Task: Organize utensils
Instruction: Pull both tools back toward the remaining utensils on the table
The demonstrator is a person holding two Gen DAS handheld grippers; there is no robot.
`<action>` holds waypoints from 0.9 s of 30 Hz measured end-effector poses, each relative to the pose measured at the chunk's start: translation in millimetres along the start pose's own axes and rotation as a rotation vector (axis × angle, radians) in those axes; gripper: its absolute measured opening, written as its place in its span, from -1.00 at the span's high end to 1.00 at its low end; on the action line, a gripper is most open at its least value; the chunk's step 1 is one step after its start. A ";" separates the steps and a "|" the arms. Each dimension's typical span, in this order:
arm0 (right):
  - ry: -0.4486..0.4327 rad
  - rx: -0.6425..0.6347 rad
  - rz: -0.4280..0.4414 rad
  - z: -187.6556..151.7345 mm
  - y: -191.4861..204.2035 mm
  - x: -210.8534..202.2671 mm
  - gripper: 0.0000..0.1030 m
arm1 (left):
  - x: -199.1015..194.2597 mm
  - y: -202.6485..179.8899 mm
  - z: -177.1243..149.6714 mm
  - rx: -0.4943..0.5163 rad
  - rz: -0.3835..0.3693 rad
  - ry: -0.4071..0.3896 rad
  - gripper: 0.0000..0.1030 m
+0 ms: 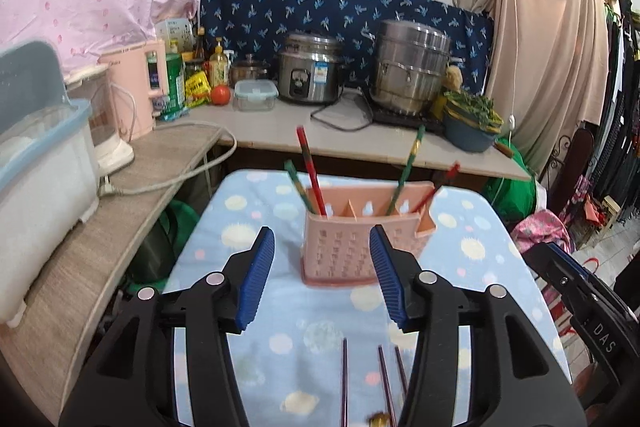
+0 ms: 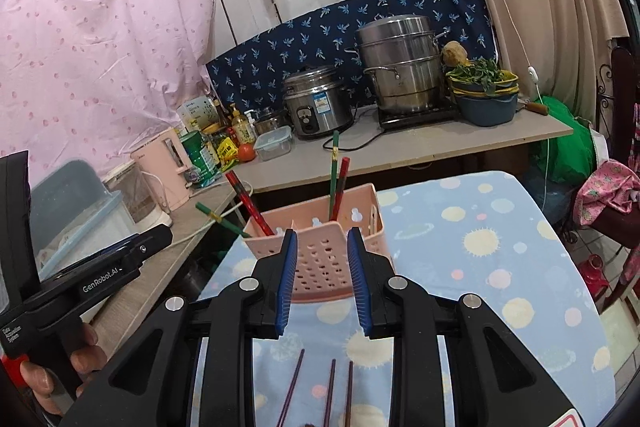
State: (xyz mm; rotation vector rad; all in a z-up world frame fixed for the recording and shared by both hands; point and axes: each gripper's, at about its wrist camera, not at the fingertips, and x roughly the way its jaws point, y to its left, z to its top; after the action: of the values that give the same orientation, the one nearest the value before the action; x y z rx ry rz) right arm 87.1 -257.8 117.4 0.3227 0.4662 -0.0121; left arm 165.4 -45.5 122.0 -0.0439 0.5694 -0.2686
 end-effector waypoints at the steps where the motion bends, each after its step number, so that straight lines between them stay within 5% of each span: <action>1: 0.013 0.000 -0.001 -7.8 -1.2 -2.5 0.50 | -1.4 0.3 -9.4 0.004 -0.002 0.015 0.08; 12: 0.167 0.002 -0.055 -97.8 -20.4 -26.8 0.50 | -4.2 10.9 -93.9 -0.007 0.008 0.162 0.08; 27: 0.316 -0.014 -0.079 -176.7 -24.1 -48.1 0.50 | -10.3 10.8 -181.8 0.050 0.025 0.311 0.08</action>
State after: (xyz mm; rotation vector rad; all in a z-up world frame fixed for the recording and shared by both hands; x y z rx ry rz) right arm -35.7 -229.1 -17.6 0.2931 0.7919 -0.0347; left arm 61.8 -26.4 -26.9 0.0544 0.8718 -0.2672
